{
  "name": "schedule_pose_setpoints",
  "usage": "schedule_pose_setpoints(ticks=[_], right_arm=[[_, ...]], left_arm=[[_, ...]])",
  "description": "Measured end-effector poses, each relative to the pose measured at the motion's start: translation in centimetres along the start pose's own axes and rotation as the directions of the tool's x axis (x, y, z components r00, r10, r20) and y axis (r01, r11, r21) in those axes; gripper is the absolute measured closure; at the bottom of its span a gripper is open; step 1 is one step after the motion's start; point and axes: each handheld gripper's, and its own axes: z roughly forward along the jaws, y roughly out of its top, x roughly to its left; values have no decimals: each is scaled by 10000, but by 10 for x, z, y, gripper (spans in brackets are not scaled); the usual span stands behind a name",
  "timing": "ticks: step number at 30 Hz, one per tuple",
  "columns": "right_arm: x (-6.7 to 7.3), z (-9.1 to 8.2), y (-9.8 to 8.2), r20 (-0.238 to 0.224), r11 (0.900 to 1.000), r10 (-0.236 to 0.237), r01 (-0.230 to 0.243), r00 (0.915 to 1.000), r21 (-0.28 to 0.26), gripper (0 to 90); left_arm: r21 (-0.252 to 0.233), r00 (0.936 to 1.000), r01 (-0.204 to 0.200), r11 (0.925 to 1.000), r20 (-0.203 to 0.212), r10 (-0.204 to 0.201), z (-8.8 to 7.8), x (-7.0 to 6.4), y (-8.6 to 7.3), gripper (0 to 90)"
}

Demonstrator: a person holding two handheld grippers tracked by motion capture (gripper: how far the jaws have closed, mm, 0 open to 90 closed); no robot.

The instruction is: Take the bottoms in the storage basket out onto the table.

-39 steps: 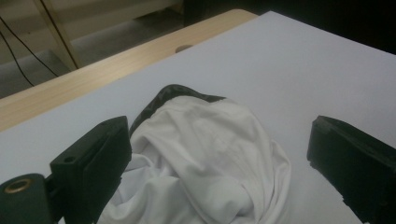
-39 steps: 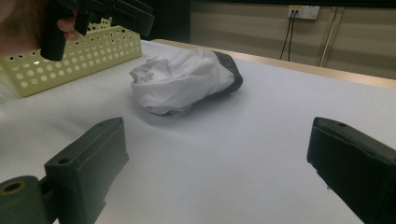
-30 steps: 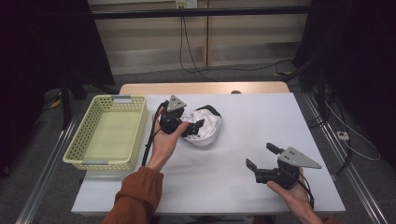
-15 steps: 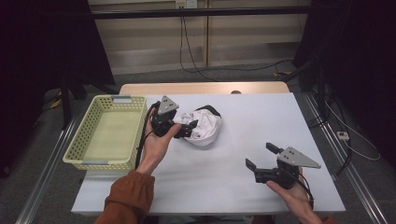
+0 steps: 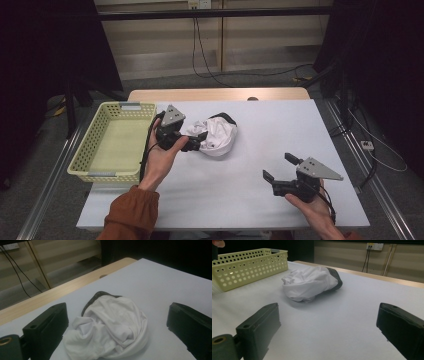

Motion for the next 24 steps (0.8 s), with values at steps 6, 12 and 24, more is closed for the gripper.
schedule_pose_setpoints(ticks=[6, 12, 24], right_arm=[[0, 0, 0, -2, 10000, -38, 38, 10000, 10, 47], [0, 1, 0, -17, 10000, -39, 39, 10000, 10, 47], [0, 1, 0, -11, 10000, -51, 51, 10000, 12, 47]], left_arm=[[21, 9999, -98, 9999, -49, 99, -8, -1, -2, 42], [-42, 9998, -190, 9998, -88, 189, -18, -1, -4, 43], [-632, 9967, -764, 9951, -326, 744, -44, -16, -6, 48]])
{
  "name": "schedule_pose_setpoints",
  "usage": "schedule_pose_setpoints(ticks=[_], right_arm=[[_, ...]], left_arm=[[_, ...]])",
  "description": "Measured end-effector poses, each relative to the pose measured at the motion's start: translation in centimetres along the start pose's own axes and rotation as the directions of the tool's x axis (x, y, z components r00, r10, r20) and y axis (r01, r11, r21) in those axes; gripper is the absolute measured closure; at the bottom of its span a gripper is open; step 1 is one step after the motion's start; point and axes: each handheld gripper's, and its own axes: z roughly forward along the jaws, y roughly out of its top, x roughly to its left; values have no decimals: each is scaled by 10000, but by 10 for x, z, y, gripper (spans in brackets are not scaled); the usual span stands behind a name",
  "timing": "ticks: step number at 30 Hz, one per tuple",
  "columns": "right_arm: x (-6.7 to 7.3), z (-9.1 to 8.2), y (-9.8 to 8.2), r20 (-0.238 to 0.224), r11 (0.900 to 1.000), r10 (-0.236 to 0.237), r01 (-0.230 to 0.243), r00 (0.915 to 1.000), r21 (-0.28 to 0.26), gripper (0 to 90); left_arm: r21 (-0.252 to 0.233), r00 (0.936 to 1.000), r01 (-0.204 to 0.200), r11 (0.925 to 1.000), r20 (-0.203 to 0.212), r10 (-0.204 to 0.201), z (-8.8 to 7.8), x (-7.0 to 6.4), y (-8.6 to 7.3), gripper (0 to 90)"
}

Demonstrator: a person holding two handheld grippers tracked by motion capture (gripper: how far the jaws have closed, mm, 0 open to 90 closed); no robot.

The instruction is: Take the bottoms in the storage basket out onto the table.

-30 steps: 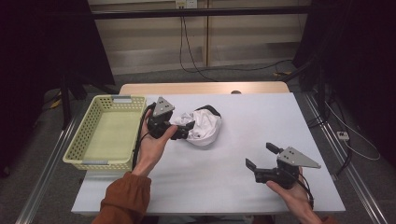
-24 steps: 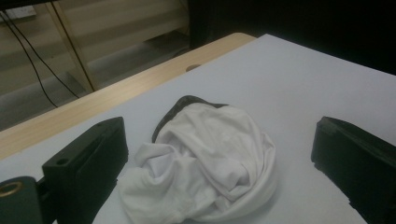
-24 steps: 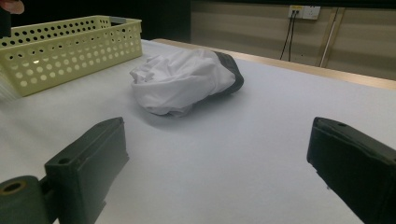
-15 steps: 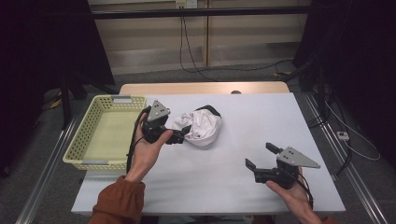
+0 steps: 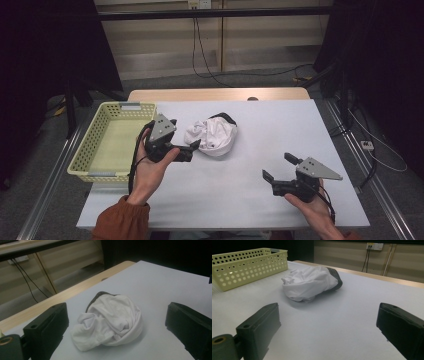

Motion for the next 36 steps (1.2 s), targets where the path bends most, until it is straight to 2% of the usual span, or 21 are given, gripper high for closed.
schedule_pose_setpoints(ticks=[6, 12, 20, 24, 27, 36], right_arm=[[0, 0, 0, 15, 10000, 2, -2, 10000, 9, 47], [0, 0, 0, 19, 10000, 6, -6, 10000, 3, 48], [0, 0, 0, 19, 10000, 20, -20, 10000, -2, 48], [0, 0, 0, 46, 10000, 11, -11, 10000, 20, 48], [0, 0, 0, 50, 10000, 21, -21, 10000, 18, 48], [0, 0, 0, 65, 10000, 36, -36, 10000, 27, 48]], left_arm=[[-122, 10000, 10, 9999, 19, -10, -12, 0, -1, 50], [-113, 9997, 255, 9996, -56, -255, -21, 4, -7, 51], [14, 9990, 314, 9995, -332, -313, -33, 10, -15, 51], [-10, 9964, 427, 9991, -729, -426, -39, 14, -19, 51], [-110, 9953, 576, 9983, -767, -583, -44, 17, -23, 51], [-39, 9938, 602, 9982, -931, -603, -55, 19, -30, 52]])
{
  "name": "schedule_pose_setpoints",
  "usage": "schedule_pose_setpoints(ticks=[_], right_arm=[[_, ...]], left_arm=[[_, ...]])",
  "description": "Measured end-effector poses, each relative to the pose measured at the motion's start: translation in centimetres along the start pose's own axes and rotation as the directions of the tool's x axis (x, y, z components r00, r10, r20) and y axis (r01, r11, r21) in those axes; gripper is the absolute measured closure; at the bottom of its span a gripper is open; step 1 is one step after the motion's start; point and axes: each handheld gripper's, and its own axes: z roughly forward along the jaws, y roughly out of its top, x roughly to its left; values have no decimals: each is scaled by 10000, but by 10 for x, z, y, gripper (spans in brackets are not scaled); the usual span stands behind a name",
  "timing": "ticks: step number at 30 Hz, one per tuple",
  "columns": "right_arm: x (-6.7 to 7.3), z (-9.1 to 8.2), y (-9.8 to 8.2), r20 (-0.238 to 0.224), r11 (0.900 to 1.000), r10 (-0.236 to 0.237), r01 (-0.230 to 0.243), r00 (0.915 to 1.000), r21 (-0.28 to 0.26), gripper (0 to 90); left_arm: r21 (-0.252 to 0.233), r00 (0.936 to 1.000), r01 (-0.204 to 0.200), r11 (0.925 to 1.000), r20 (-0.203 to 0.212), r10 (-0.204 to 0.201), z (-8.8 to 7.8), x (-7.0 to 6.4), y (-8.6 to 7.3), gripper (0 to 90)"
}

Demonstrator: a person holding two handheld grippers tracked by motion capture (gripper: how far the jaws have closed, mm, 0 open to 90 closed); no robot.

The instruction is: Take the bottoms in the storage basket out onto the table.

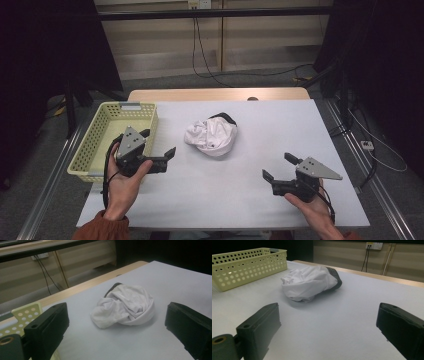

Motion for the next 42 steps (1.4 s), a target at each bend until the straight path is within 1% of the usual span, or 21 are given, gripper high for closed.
schedule_pose_setpoints(ticks=[4, 7, 12, 14, 16, 19, 21, 25, 32, 34, 35, 36, 39, 40, 42], right_arm=[[0, 0, 0, -10, 10000, 0, 0, 10000, -2, 48], [0, 0, 0, -14, 10000, -1, 1, 10000, -7, 49], [0, 0, 0, 9, 10000, -4, 4, 10000, 3, 49], [0, 0, 0, 11, 10000, 12, -12, 10000, -12, 49], [-1, 0, 0, 19, 10000, 18, -18, 10000, -4, 49], [0, 0, 0, 19, 10000, 41, -41, 10000, 3, 49], [0, 0, 0, 29, 10000, 20, -20, 10000, 4, 49], [-1, 0, 0, 27, 10000, 31, -31, 10000, -7, 49], [0, 0, 0, 31, 10000, 17, -17, 10000, 0, 49], [0, 0, 0, 34, 10000, 22, -22, 10000, 9, 49], [0, 1, 0, 28, 10000, 17, -17, 10000, 11, 49], [0, 1, 0, 24, 10000, 7, -7, 10000, 11, 49], [0, 0, 0, 14, 10000, 3, -3, 10000, 4, 49], [0, 0, 0, 8, 10000, 15, -15, 10000, -5, 49], [0, 0, 0, -1, 10000, 5, -5, 10000, -3, 49]], left_arm=[[9, 10000, 45, 10000, 26, -45, -4, 1, -3, 52], [108, 9999, 58, 9999, 92, -59, -5, 2, -7, 52], [161, 9999, 136, 9998, -5, -136, -8, 3, -13, 54], [231, 10000, 78, 9997, -28, -77, -9, 3, -17, 54], [381, 10000, -67, 9992, -68, 69, -11, 2, -20, 54], [468, 10000, -36, 9989, -23, 37, -11, 0, -25, 55], [529, 9999, -106, 9985, -7, 107, -12, -1, -27, 55], [574, 9999, 45, 9983, -143, -37, -13, -1, -34, 56], [720, 9993, 266, 9970, -266, -248, -15, 0, -46, 56], [720, 9993, 339, 9968, -206, -325, -15, -1, -49, 56], [835, 9995, 260, 9962, -197, -245, -16, -1, -51, 56], [794, 9994, 280, 9965, -207, -264, -16, -1, -52, 56], [806, 9989, 418, 9959, -262, -398, -16, -4, -59, 56], [865, 9989, 400, 9954, -281, -377, -16, -4, -61, 56], [942, 9986, 496, 9943, -250, -475, -16, -4, -64, 56]])
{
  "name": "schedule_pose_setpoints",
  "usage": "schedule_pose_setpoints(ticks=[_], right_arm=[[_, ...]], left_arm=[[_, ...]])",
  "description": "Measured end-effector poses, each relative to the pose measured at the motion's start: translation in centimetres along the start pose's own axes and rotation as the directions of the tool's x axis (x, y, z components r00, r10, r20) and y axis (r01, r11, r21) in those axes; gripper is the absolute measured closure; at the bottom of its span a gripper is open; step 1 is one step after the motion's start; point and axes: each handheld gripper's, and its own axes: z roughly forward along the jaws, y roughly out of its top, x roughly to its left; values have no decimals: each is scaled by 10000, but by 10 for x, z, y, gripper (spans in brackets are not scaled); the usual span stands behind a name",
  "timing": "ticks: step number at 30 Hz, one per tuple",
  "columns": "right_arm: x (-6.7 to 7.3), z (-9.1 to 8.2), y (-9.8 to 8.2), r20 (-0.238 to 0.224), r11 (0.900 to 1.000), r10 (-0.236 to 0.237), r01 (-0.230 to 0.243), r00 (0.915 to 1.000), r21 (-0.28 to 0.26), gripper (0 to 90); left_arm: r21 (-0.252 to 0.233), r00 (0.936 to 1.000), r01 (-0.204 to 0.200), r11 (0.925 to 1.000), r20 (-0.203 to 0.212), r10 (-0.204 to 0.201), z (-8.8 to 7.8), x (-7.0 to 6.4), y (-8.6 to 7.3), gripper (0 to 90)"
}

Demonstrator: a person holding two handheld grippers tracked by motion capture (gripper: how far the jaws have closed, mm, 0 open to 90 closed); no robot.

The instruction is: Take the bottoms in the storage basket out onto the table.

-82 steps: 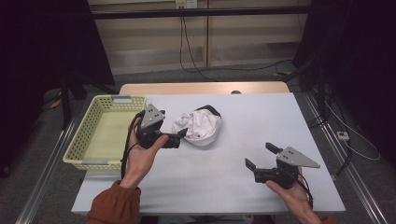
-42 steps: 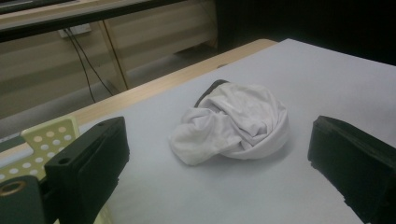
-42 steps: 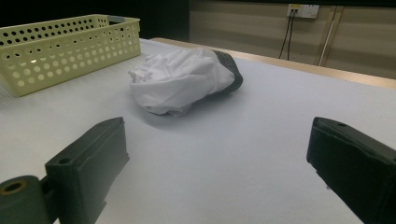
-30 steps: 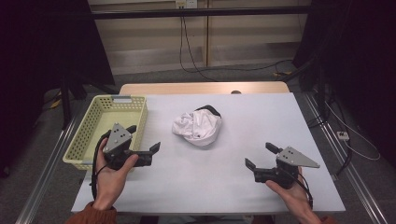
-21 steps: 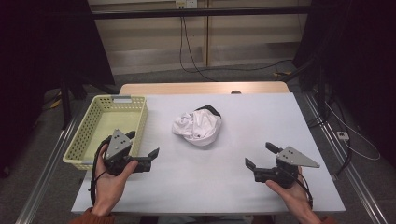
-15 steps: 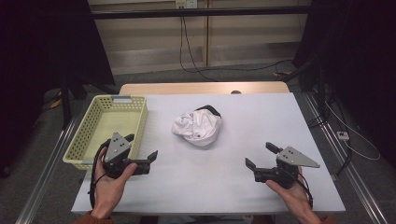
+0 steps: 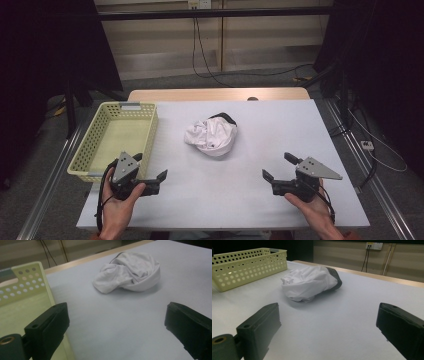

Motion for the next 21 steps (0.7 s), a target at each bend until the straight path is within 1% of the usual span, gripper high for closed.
schedule_pose_setpoints(ticks=[3, 5, 7, 8, 10, 15, 18, 19, 21], right_arm=[[0, 0, 0, -11, 10000, -14, 14, 10000, 3, 49], [0, 0, 0, -5, 10000, -9, 9, 10000, 1, 49], [0, 0, 0, -3, 10000, -24, 24, 10000, 2, 49], [0, 0, 0, 1, 10000, -33, 33, 10000, -3, 49], [0, 0, 0, -1, 10000, -60, 60, 10000, -2, 49], [-1, -3, 0, 35, 10000, -53, 53, 10000, -53, 49], [-2, -4, -1, 47, 10000, 15, -15, 10000, -61, 50], [-1, -4, 0, 52, 10000, 43, -42, 10000, -86, 49], [-1, -4, 0, 35, 10000, -48, 48, 10000, -64, 50]], left_arm=[[-163, 10000, 56, 9999, -65, -57, -2, -1, -4, 56], [-170, 10000, 42, 9998, -45, -43, -2, -1, -8, 56], [-126, 9999, 155, 9998, -37, -155, -1, -1, -12, 56], [-189, 9995, 280, 9994, -109, -282, -1, -1, -14, 56], [-292, 9993, 314, 9991, -190, -319, -3, 0, -17, 56], [-446, 9969, 666, 9968, -397, -684, -6, 4, -23, 56], [-587, 9967, 651, 9962, -449, -678, -5, 4, -22, 56], [-566, 9970, 608, 9965, -445, -634, -5, 4, -22, 56], [-563, 9975, 582, 9967, -376, -604, -5, 4, -22, 56]])
